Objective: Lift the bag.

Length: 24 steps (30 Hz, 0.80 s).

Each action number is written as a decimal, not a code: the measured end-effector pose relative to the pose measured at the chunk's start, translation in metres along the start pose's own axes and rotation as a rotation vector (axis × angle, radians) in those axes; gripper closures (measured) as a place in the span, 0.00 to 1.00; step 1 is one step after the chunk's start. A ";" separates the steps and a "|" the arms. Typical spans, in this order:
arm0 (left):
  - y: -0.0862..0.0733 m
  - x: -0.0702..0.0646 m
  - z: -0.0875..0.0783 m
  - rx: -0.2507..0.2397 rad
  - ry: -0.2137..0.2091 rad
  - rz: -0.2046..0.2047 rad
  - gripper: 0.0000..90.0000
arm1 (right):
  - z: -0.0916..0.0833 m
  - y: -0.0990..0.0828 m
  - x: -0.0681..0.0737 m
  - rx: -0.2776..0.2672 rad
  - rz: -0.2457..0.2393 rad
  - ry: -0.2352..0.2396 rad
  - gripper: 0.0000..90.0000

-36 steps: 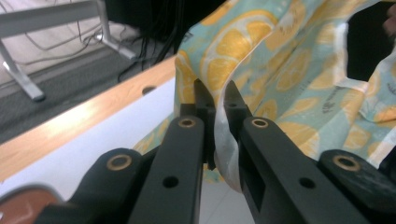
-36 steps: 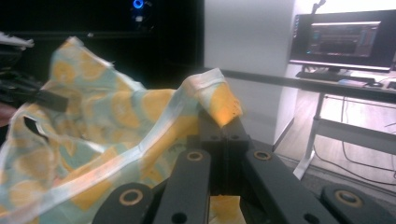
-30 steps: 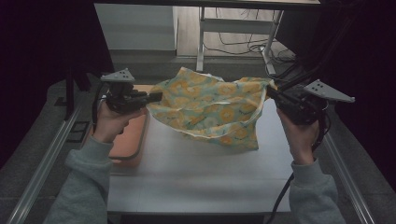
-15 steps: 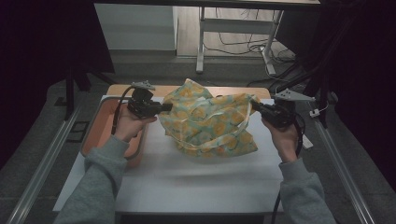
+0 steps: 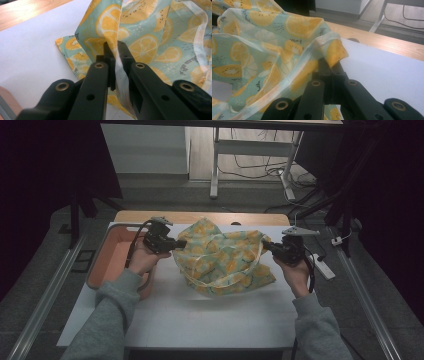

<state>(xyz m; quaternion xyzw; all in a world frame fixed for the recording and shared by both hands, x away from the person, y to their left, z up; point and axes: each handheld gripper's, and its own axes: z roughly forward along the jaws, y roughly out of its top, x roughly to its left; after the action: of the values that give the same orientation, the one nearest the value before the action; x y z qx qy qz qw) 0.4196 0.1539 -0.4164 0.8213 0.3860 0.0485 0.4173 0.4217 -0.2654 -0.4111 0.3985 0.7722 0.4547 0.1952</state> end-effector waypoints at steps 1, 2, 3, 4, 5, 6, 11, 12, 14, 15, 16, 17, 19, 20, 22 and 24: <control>0.000 0.000 -0.001 -0.002 0.001 0.001 0.96 | 0.000 0.000 0.000 -0.001 0.000 0.002 1.00; -0.001 0.000 -0.002 -0.006 0.002 0.002 0.94 | -0.001 0.001 0.001 -0.005 -0.002 0.003 0.99; -0.001 -0.001 -0.003 -0.014 0.010 0.004 0.89 | -0.002 0.001 0.001 -0.012 -0.004 0.005 0.99; -0.002 -0.002 -0.005 -0.024 0.023 0.010 0.79 | -0.004 0.002 0.002 -0.020 -0.006 0.012 0.97; -0.003 -0.003 -0.007 -0.031 0.039 0.013 0.67 | -0.006 0.002 0.002 -0.034 -0.008 0.022 0.88; -0.005 -0.005 -0.010 -0.045 0.064 0.020 0.55 | -0.007 0.003 0.003 -0.044 -0.009 0.019 0.78; -0.017 -0.010 -0.035 -0.111 0.071 0.030 0.24 | -0.024 -0.002 0.005 -0.090 -0.022 0.034 0.56; -0.021 -0.011 -0.039 -0.112 0.062 0.035 0.22 | -0.027 -0.004 0.006 -0.092 -0.029 0.048 0.55; -0.027 -0.015 -0.044 -0.105 0.072 0.049 0.21 | -0.030 -0.007 0.007 -0.089 -0.040 0.065 0.53; -0.031 -0.016 -0.046 -0.102 0.073 0.049 0.21 | -0.032 -0.010 0.009 -0.089 -0.044 0.077 0.53; -0.035 -0.017 -0.047 -0.100 0.069 0.048 0.22 | -0.033 -0.012 0.010 -0.088 -0.049 0.085 0.53; -0.038 -0.018 -0.047 -0.092 0.067 0.051 0.22 | -0.034 -0.014 0.011 -0.088 -0.054 0.090 0.53; -0.045 -0.021 -0.047 -0.082 0.069 0.055 0.23 | -0.035 -0.018 0.014 -0.083 -0.068 0.102 0.53; -0.048 -0.022 -0.047 -0.079 0.070 0.056 0.23 | -0.036 -0.020 0.016 -0.077 -0.073 0.103 0.53; -0.054 -0.023 -0.047 -0.066 0.063 0.057 0.24 | -0.036 -0.025 0.018 -0.073 -0.080 0.109 0.52; -0.062 -0.025 -0.047 -0.057 0.056 0.060 0.25 | -0.037 -0.031 0.019 -0.071 -0.081 0.119 0.52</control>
<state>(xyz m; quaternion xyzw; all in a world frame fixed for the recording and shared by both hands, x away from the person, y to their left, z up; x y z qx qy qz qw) 0.3466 0.1900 -0.4245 0.8186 0.3713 0.0951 0.4277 0.3722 -0.2791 -0.4175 0.3320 0.7813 0.4964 0.1814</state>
